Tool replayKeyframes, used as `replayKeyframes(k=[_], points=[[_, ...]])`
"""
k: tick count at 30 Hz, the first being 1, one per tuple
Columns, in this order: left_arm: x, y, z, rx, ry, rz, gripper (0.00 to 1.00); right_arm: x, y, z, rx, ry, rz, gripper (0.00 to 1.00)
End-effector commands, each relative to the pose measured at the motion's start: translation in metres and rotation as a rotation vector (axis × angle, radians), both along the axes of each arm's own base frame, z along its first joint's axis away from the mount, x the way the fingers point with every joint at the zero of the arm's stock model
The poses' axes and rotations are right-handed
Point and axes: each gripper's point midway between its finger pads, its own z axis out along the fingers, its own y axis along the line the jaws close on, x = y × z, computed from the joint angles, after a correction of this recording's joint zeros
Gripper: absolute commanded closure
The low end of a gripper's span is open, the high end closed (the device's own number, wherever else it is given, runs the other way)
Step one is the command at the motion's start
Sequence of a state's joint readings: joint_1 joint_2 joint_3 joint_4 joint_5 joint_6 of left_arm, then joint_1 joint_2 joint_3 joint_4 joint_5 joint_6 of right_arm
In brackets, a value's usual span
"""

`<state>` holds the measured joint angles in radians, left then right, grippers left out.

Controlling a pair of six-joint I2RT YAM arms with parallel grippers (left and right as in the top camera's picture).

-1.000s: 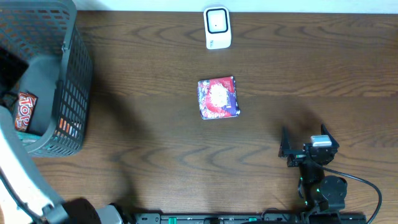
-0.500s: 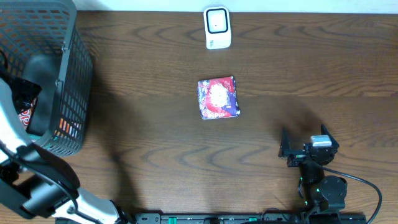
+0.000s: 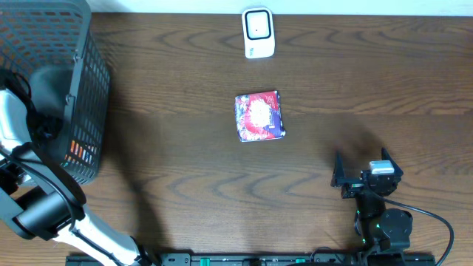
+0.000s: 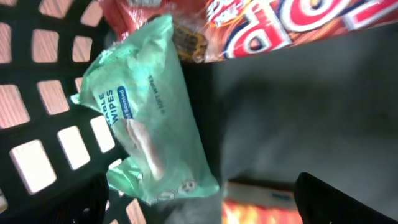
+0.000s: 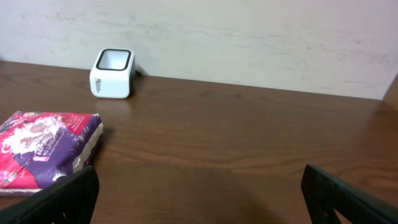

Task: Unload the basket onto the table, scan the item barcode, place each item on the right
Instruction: 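Reach the left gripper into the basket and grasp the green wipes pack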

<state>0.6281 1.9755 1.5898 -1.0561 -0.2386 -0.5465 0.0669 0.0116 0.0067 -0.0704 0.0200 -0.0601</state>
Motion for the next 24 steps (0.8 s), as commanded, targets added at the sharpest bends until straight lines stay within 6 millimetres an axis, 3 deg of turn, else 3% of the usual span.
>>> replayKeyframes(k=[1,10,12,14,17,18,22,24], points=[[-0.017,0.009,-0.014,0.001,0.026,0.049,0.06,0.000,-0.001,0.000,-0.009,-0.002,-0.007,0.01],[-0.023,0.013,-0.034,-0.012,0.011,0.032,0.07,0.000,-0.001,0.000,-0.009,-0.002,-0.007,0.01],[-0.019,0.009,-0.039,-0.036,-0.014,0.030,0.12,0.000,-0.001,0.000,-0.009,-0.002,-0.007,0.01],[-0.017,0.006,-0.043,-0.051,-0.034,0.029,0.23,0.000,-0.001,0.000,-0.009,-0.002,-0.007,0.01],[-0.016,0.006,-0.047,-0.052,-0.038,0.029,0.59,0.000,-0.001,0.000,-0.009,-0.002,-0.007,0.01],[-0.016,0.006,-0.047,-0.052,-0.038,0.029,0.66,0.000,-0.001,0.000,-0.009,-0.002,-0.007,0.01],[-0.017,0.005,-0.047,-0.055,-0.036,0.029,0.71,0.000,-0.001,0.000,-0.009,-0.002,-0.007,0.01],[-0.017,0.005,-0.047,-0.055,-0.035,0.029,0.92,0.000,-0.001,0.000,-0.009,-0.002,-0.007,0.01]])
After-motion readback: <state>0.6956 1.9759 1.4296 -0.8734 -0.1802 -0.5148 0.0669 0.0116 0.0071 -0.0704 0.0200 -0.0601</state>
